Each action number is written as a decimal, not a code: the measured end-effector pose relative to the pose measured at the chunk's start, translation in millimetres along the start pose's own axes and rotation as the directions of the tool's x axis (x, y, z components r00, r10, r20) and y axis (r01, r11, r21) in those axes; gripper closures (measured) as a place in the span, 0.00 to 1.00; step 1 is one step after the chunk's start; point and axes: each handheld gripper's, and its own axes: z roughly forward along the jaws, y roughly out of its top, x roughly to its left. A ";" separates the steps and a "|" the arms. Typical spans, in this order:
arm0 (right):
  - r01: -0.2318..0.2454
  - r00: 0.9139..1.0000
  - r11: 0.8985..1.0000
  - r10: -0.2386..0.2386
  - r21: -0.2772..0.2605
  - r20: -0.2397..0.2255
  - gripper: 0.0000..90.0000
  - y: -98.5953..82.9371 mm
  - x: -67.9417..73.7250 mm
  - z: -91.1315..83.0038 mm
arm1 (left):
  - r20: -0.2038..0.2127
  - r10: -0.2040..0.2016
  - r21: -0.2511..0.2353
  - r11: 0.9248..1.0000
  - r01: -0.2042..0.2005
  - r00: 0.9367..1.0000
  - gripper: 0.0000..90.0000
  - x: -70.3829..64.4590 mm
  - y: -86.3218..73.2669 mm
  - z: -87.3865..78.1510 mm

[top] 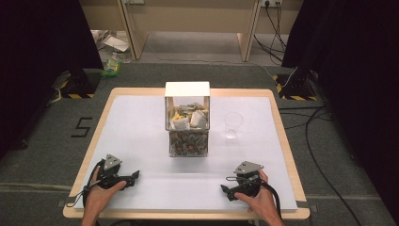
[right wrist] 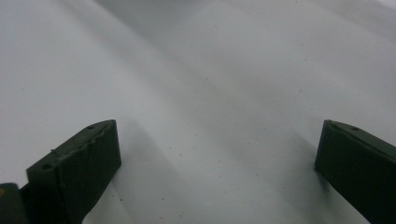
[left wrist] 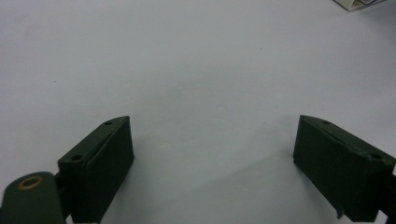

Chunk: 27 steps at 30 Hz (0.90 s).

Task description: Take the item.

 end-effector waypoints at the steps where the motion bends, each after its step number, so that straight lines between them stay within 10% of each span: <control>1: 0.001 1.000 1.000 -0.001 -0.001 0.000 0.02 -0.1 0.1 -0.3 | 0.001 0.000 0.000 1.000 0.000 1.000 0.12 0.0 0.0 0.0; 6: 0.013 1.000 0.999 -0.013 -0.046 -0.012 0.22 1.2 1.6 -2.1 | 0.001 0.001 0.001 1.000 -0.001 1.000 0.12 0.0 0.1 0.0; 27: 0.081 0.997 0.994 -0.080 -0.079 0.014 0.27 20.6 13.3 -10.7 | 0.000 0.006 0.002 1.000 -0.006 1.000 0.12 0.0 -0.1 -0.1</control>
